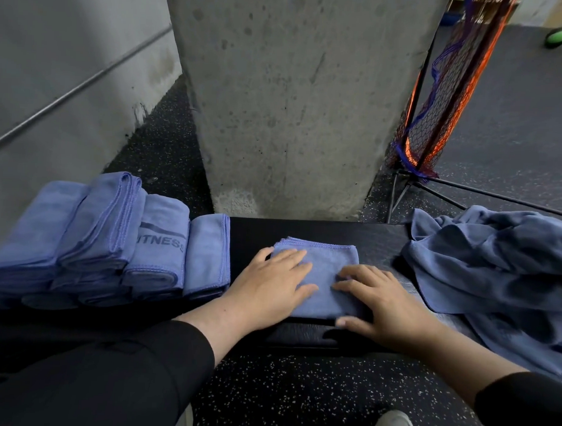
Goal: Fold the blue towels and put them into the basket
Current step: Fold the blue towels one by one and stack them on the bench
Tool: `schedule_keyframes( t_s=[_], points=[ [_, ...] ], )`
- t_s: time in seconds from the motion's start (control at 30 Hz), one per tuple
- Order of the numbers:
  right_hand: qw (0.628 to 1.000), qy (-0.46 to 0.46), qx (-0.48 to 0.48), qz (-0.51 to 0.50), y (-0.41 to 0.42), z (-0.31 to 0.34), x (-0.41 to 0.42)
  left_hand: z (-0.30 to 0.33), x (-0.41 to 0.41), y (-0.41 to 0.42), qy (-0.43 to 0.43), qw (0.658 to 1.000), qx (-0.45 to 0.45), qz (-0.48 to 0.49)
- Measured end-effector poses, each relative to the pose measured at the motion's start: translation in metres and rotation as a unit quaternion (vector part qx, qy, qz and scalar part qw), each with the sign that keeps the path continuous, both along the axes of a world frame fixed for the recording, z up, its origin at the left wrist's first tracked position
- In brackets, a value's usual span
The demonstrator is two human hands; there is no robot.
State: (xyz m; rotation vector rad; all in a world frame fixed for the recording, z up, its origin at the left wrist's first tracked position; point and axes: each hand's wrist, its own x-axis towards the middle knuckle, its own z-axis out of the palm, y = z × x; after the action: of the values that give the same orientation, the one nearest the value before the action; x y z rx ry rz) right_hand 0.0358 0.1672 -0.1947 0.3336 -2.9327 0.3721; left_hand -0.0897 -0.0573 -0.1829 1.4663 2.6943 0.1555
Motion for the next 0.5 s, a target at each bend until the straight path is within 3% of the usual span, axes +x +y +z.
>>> schedule_keyframes(
  t_s=[0.3, 0.5],
  points=[
    [0.997, -0.003, 0.028, -0.066, -0.019, 0.013, -0.003, 0.001, 0.016, -0.024, 0.026, 0.999, 0.027, -0.024],
    [0.994, -0.084, 0.046, -0.058, -0.026, 0.03, 0.014, 0.023, 0.02, -0.036, -0.044, 0.996, 0.078, 0.027]
  ],
)
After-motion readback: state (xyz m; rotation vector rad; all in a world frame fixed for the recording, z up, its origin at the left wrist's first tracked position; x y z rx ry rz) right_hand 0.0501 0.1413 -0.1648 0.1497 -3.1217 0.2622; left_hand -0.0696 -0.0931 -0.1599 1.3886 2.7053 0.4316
